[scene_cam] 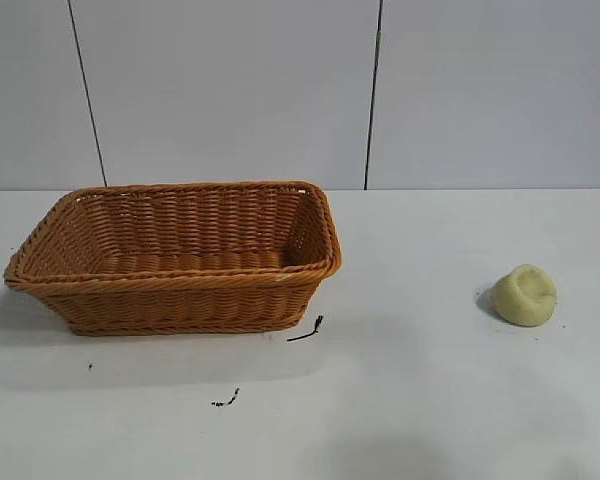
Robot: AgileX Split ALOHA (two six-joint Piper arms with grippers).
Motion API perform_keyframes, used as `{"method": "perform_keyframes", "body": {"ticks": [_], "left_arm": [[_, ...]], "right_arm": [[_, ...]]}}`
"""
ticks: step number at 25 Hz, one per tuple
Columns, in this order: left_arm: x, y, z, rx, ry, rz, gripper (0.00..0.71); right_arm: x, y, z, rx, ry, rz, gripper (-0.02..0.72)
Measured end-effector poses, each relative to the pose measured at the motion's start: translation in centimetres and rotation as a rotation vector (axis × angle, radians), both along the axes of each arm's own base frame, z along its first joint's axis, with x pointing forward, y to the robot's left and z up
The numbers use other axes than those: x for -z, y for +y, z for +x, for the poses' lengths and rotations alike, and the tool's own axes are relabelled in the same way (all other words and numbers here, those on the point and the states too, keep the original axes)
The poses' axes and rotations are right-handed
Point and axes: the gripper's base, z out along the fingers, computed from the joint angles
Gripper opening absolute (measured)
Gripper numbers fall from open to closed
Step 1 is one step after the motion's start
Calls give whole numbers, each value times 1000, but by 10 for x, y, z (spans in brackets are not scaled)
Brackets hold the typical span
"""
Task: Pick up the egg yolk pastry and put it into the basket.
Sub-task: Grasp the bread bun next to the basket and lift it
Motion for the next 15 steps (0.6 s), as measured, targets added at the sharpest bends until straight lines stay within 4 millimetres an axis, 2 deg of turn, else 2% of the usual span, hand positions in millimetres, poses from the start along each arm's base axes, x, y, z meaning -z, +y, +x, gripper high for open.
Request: {"method": "perform_keyframes", "body": {"ticks": [4, 11, 15], "left_arm": [[0, 0, 0, 0, 0, 0, 695], [0, 0, 0, 0, 0, 0, 695], [0, 0, 0, 0, 0, 0, 695]], "right_arm": [[16, 2, 48, -1, 105, -13, 689], [37, 6, 126, -15, 185, -36, 689], [44, 8, 159, -20, 193, -28, 689]]}}
